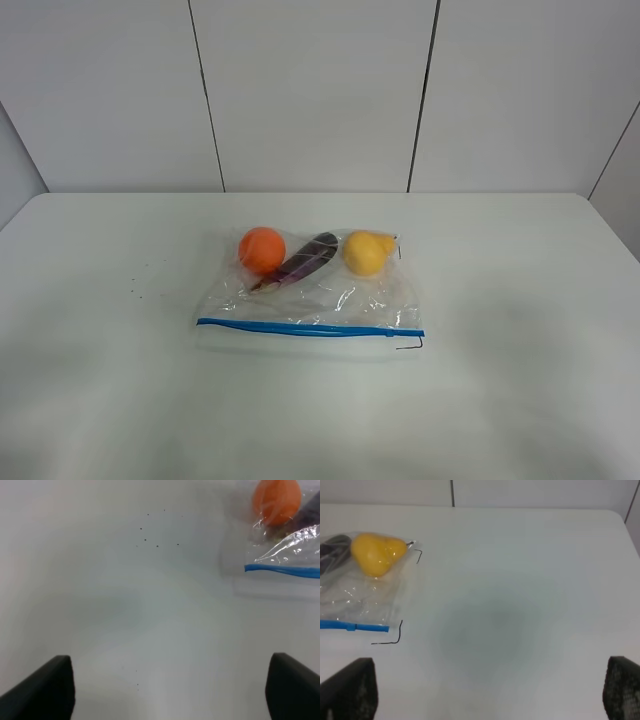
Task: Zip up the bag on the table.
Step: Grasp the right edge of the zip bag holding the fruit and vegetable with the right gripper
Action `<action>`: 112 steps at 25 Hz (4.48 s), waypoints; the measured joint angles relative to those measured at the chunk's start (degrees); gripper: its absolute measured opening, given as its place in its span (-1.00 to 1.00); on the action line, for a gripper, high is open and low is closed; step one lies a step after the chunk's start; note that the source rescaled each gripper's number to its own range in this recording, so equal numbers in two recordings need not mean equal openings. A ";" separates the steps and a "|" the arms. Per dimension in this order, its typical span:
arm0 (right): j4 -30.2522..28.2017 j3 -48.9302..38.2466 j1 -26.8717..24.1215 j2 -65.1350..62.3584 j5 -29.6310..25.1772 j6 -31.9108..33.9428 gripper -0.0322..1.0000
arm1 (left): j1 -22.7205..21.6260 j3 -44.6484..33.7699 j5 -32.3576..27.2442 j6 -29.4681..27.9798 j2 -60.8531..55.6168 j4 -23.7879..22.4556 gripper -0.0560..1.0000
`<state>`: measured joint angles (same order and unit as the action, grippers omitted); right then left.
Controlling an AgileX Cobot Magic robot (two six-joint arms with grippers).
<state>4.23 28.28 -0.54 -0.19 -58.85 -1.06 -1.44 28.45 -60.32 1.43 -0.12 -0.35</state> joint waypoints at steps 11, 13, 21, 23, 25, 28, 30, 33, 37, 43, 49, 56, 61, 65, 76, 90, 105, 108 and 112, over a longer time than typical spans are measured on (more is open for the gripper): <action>-0.05 0.00 0.00 0.00 0.00 0.00 1.00 | 0.00 0.00 0.00 0.00 0.00 0.00 1.00; -0.05 0.00 0.00 0.39 0.00 0.00 1.00 | 0.00 0.00 0.00 0.00 0.00 0.00 1.00; 0.88 7.45 0.00 20.94 1.61 -0.17 1.00 | 0.00 0.00 0.00 0.00 0.00 0.00 1.00; 1.62 10.61 0.00 28.80 2.66 -0.17 1.00 | 0.00 0.00 0.00 0.00 0.00 0.00 1.00; 3.18 14.08 0.00 36.15 4.43 -0.23 1.00 | 0.00 0.00 0.00 0.00 0.00 0.00 1.00; 6.52 18.78 0.00 47.73 7.19 -1.81 1.00 | 0.00 0.00 0.00 0.00 0.00 0.00 1.00; 8.82 21.74 0.00 54.51 7.64 -3.43 1.00 | 0.00 0.00 0.00 0.00 0.00 0.00 1.00; 12.33 25.41 0.00 64.51 7.77 -6.08 1.00 | 0.00 0.00 0.00 0.00 0.00 0.00 1.00; 18.91 26.94 0.00 75.31 9.31 -11.77 0.98 | 0.00 0.00 0.00 0.00 0.00 0.00 1.00; 32.08 27.01 0.00 88.23 9.62 -24.53 0.96 | 0.00 0.00 0.00 0.00 0.00 0.00 1.00; 45.08 27.01 0.00 99.71 10.63 -37.42 0.96 | 0.00 0.00 0.00 0.00 0.00 0.00 1.00; 60.00 27.07 0.00 111.14 6.40 -52.37 0.96 | 0.00 0.00 0.00 0.00 0.00 0.00 1.00; 65.43 27.09 0.00 116.27 3.22 -59.14 0.96 | 0.00 0.00 0.00 0.00 0.00 0.00 1.00; 66.23 27.24 0.00 118.55 3.22 -60.76 0.96 | 0.00 0.00 0.00 0.00 0.00 0.00 1.00; 71.19 27.57 0.00 121.27 2.96 -65.72 0.96 | 0.00 0.00 0.00 0.00 0.00 0.35 1.00; 76.61 27.57 0.00 122.85 0.45 -70.70 0.96 | 0.00 0.00 0.00 0.00 0.00 0.00 1.00; 79.90 27.63 0.00 126.57 -2.64 -73.29 0.91 | 0.00 0.00 0.00 0.00 0.00 0.00 1.00; 80.16 27.63 0.00 126.57 -2.66 -73.48 0.82 | 0.00 0.00 0.00 0.00 0.00 0.00 1.00; 80.22 27.63 0.00 126.57 -2.66 -73.47 0.48 | 0.00 0.00 0.00 0.00 0.00 0.00 1.00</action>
<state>84.45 55.91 -0.54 126.37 -61.52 -74.53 -1.44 28.45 -60.32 1.43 -0.12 -0.35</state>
